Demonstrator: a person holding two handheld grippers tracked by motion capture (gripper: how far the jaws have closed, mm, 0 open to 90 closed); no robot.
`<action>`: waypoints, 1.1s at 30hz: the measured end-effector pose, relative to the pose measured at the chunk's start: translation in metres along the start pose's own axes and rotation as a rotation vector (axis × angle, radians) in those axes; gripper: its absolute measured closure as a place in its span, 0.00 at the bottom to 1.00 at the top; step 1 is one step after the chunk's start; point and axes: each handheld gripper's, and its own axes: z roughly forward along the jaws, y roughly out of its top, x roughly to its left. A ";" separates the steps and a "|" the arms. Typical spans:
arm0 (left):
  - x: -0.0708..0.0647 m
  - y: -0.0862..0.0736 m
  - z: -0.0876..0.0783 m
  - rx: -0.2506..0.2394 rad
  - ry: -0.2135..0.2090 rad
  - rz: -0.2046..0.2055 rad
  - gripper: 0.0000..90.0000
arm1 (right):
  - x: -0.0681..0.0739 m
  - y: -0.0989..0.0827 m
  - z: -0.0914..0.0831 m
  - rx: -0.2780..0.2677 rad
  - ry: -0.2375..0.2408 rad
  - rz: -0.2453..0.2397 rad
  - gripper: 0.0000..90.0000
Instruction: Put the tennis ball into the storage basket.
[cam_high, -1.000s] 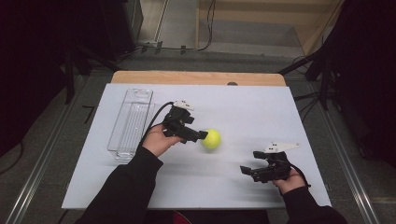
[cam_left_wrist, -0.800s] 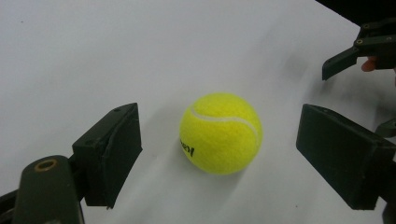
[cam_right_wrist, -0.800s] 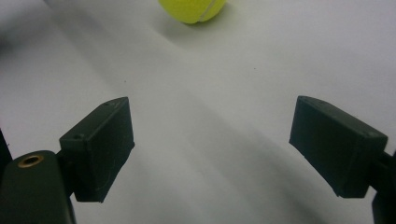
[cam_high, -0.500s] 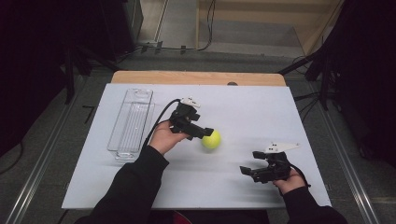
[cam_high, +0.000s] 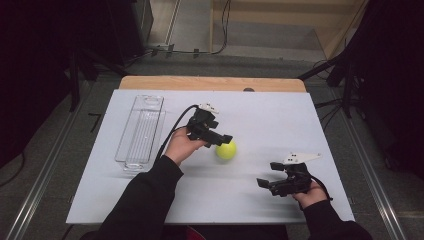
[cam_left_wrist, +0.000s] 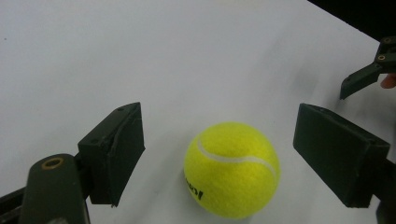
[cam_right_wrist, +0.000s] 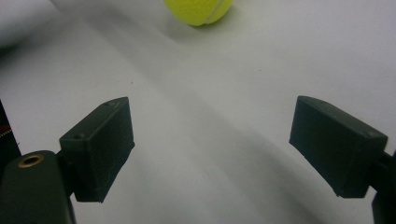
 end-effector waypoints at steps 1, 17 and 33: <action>-0.001 0.000 0.001 -0.002 0.001 -0.001 0.19 | 0.000 0.000 0.000 -0.001 0.000 0.003 0.13; -0.006 -0.003 0.017 0.005 -0.086 0.030 0.00 | -0.001 0.000 0.000 0.003 0.005 0.000 0.13; -0.005 -0.017 0.027 0.020 -0.046 0.045 0.00 | -0.002 0.000 0.001 0.006 0.001 0.001 0.13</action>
